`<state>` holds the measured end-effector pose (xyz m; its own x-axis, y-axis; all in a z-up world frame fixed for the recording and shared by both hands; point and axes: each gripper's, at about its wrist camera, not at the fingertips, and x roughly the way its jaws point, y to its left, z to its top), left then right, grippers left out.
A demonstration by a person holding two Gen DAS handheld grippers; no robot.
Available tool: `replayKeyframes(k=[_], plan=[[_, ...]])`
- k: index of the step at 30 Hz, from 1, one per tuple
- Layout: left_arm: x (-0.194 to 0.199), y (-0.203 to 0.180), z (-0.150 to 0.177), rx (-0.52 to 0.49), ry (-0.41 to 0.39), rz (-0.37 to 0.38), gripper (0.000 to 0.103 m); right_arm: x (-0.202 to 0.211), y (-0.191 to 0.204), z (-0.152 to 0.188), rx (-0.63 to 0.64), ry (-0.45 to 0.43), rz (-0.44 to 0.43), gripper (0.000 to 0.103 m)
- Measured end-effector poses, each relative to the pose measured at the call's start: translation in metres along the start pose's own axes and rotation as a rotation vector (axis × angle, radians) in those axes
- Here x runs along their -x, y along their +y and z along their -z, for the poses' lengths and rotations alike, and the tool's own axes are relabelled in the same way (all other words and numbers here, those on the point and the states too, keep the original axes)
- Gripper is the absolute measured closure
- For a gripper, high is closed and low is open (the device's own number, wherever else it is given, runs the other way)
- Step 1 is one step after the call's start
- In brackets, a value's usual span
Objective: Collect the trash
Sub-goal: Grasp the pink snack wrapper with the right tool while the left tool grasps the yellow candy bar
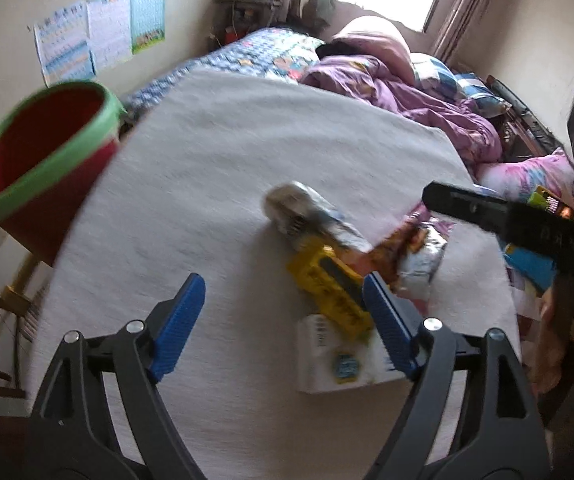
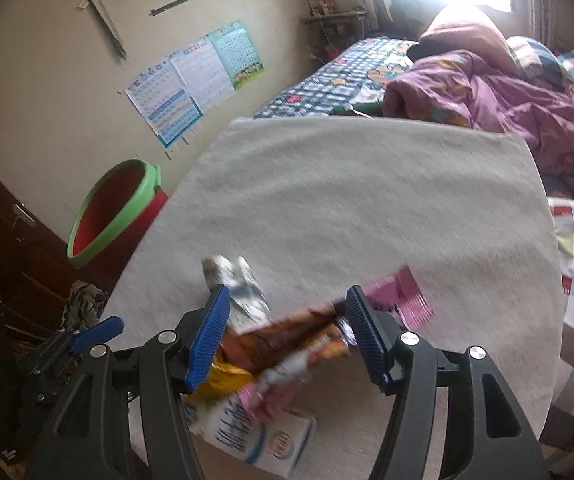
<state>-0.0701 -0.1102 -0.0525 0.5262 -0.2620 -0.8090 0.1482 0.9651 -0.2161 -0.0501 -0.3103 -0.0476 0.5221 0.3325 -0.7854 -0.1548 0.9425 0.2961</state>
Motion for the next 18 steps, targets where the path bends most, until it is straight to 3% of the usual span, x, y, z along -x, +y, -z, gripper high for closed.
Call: replayKeyframes(k=[7,10,15,18], plan=[[-0.031,-0.016,-0.005,0.02,0.071,0.034,0.025,0.014,-0.025,0.015,-0.037,0.009,0.003,0.044],[-0.041,-0.022,-0.003,0.035,0.103,0.041,0.049,0.019,-0.034,0.019,-0.065,0.012,0.002,0.044],[-0.037,-0.018,-0.004,0.05,0.092,0.043,0.066,0.018,-0.04,0.024,-0.096,0.025,-0.004,0.044],[-0.024,-0.016,-0.007,0.041,0.052,0.021,0.067,0.013,-0.04,0.025,-0.11,0.044,-0.015,0.043]])
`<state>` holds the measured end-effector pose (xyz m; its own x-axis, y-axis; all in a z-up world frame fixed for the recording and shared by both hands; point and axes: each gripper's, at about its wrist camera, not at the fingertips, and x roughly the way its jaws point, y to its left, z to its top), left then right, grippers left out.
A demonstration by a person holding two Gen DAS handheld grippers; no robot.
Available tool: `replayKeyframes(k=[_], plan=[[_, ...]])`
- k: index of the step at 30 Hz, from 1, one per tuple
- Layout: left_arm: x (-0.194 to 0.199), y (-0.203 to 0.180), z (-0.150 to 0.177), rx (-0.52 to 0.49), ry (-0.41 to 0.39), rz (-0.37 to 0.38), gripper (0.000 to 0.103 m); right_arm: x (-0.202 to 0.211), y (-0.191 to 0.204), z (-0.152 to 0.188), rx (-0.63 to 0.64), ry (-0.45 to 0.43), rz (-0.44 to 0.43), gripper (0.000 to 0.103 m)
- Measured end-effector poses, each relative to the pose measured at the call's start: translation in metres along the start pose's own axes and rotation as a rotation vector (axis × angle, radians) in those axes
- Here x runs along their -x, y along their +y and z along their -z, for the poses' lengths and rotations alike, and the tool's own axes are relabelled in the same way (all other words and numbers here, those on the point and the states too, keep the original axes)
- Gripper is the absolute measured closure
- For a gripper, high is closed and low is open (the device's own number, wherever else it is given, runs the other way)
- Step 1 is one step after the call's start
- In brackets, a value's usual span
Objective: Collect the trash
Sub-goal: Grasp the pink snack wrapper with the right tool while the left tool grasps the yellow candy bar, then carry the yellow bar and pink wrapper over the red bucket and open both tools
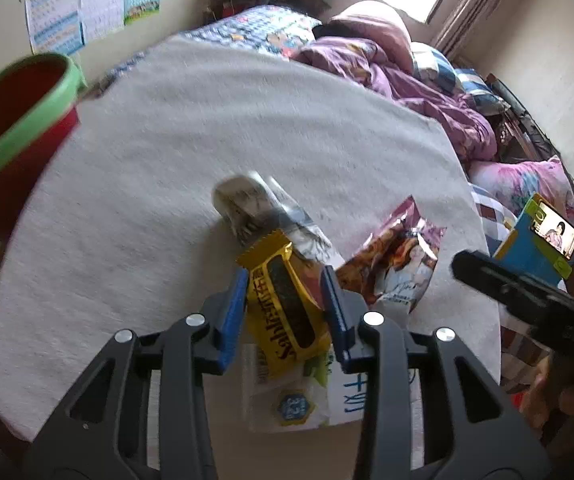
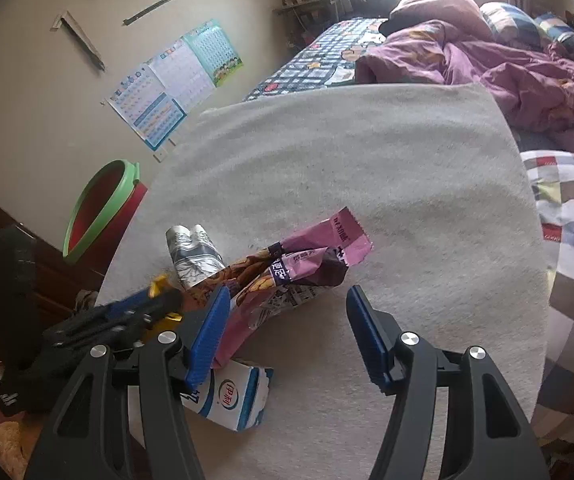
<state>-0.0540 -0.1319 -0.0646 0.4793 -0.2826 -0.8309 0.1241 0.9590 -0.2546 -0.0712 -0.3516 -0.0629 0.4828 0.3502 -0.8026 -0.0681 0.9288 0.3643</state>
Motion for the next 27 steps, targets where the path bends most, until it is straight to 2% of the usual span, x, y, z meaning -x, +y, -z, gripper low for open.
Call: replayKeyframes(k=[3,10,15,17,27], plan=[[0.016,0.003,-0.001,-0.002,-0.049,-0.031,0.067,-0.009,0.001,0.0,-0.02,0.023,-0.013,0.039],[0.049,0.022,-0.002,0.011,-0.136,-0.12,0.067,-0.032,0.001,-0.003,-0.093,0.084,-0.054,0.039],[0.067,0.035,-0.003,0.019,-0.179,-0.177,0.067,-0.041,0.007,-0.007,-0.087,0.099,-0.051,0.037],[0.07,0.039,-0.003,0.025,-0.188,-0.188,0.067,-0.045,0.011,-0.008,-0.085,0.104,-0.049,0.033],[0.076,0.054,-0.003,0.051,-0.203,-0.226,0.067,-0.054,0.016,-0.013,-0.083,0.113,-0.036,0.033]])
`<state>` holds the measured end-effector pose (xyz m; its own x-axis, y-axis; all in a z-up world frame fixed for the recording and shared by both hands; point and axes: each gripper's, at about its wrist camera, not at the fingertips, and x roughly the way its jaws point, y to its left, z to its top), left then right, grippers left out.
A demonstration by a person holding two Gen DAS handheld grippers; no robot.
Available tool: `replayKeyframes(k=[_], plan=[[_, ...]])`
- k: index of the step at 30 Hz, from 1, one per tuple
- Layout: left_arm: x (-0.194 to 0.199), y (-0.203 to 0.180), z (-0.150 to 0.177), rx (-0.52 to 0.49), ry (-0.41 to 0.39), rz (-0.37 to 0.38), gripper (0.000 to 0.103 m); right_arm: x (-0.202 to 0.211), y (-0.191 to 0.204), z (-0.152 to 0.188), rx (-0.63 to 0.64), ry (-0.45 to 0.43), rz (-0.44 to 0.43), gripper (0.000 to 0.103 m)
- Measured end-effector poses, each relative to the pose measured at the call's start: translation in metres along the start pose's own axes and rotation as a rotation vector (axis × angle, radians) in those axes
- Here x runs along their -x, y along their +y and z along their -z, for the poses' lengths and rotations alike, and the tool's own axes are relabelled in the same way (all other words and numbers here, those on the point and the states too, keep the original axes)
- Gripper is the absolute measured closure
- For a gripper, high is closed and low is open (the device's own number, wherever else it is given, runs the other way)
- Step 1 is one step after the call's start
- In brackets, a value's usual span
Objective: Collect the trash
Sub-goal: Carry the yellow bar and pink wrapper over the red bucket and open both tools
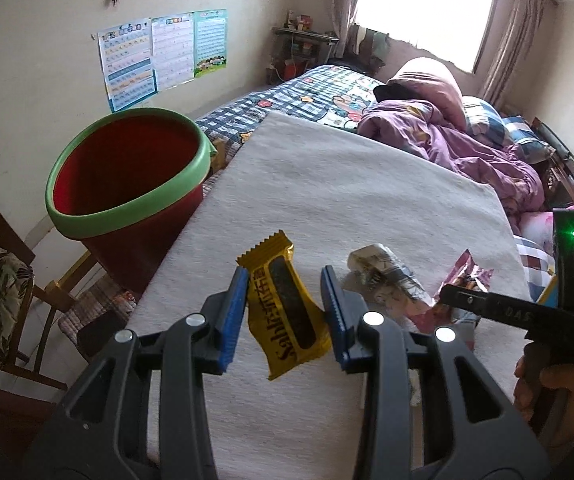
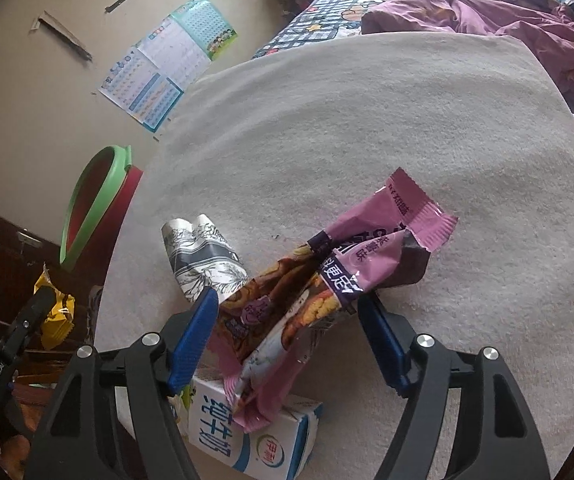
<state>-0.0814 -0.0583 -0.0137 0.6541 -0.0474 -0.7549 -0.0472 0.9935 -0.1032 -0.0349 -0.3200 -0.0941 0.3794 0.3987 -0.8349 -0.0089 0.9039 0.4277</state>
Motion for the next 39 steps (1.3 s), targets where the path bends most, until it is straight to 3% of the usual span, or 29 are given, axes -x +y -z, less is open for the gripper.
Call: replayKeyframes(k=[5,7,12,26,39], plan=[[-0.002,0.001,-0.001,-0.009,-0.007,-0.02,0.067,0.0,0.0,-0.001,0.003,-0.013,0.008,0.034],[-0.001,0.001,-0.002,-0.014,-0.013,-0.025,0.067,0.0,0.002,-0.001,0.019,-0.015,0.012,0.044],[-0.002,0.003,-0.006,-0.026,-0.027,-0.033,0.067,0.006,0.007,-0.003,0.051,-0.043,0.006,0.057],[-0.005,0.023,-0.022,-0.005,-0.061,-0.067,0.067,0.048,0.059,-0.026,0.197,-0.224,0.01,0.058],[-0.015,0.063,-0.048,0.004,-0.08,-0.092,0.067,0.036,0.106,-0.044,0.259,-0.259,0.0,0.059]])
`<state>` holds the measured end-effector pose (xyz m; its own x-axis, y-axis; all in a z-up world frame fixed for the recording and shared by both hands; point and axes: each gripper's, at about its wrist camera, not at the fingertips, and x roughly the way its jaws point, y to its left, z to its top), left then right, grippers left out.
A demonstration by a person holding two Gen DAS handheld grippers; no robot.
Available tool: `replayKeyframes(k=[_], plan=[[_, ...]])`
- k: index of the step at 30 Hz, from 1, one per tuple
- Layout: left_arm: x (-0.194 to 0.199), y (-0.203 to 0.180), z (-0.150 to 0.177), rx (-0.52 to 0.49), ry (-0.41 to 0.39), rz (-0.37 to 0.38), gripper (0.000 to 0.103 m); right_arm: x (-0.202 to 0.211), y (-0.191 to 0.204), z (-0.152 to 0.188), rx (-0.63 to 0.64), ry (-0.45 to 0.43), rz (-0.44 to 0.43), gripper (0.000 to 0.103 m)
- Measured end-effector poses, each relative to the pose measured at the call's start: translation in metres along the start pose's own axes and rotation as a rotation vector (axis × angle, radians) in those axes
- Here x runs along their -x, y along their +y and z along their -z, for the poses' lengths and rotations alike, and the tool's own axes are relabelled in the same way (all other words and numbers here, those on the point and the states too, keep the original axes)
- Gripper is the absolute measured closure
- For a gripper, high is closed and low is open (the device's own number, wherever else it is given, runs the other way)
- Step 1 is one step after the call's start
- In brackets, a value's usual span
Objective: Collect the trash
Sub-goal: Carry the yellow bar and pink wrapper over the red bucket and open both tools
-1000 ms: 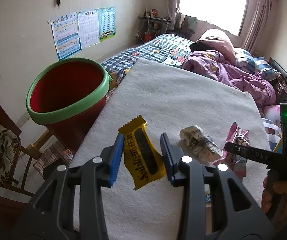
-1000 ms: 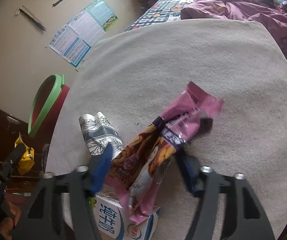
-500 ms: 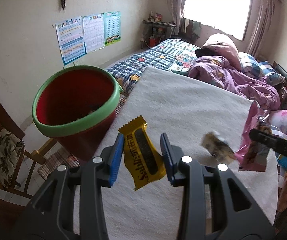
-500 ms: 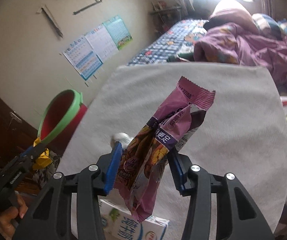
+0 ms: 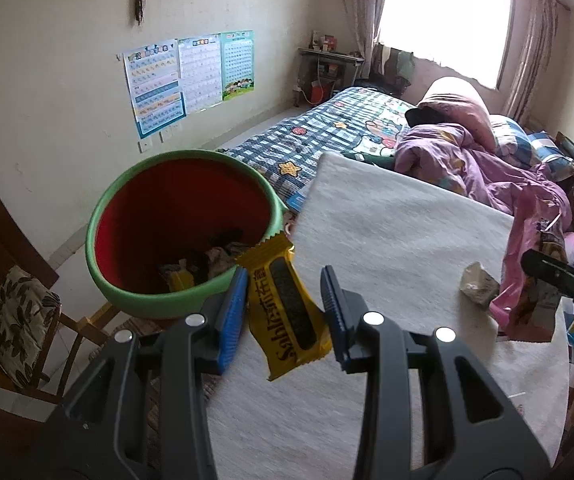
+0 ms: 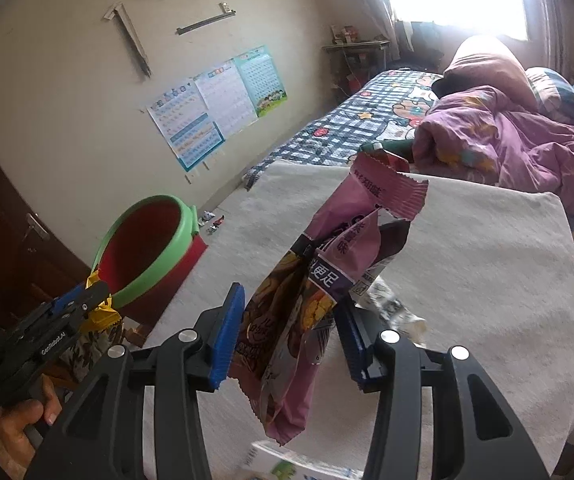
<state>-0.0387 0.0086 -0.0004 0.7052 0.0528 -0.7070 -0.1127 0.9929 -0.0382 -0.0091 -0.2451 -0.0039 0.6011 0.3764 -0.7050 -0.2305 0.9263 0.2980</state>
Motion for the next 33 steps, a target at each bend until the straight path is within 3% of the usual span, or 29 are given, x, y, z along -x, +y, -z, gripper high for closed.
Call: replayKeyframes(k=[19,33], plan=[[-0.04,0.066,-0.038,-0.006,-0.001,-0.02,0.067,-0.054,0.089,-0.029,0.134,-0.01,-0.011,0.059],[-0.066,0.105,-0.048,0.024,0.021,-0.029,0.067,-0.091,0.143,-0.043,0.247,0.003,-0.03,0.058]])
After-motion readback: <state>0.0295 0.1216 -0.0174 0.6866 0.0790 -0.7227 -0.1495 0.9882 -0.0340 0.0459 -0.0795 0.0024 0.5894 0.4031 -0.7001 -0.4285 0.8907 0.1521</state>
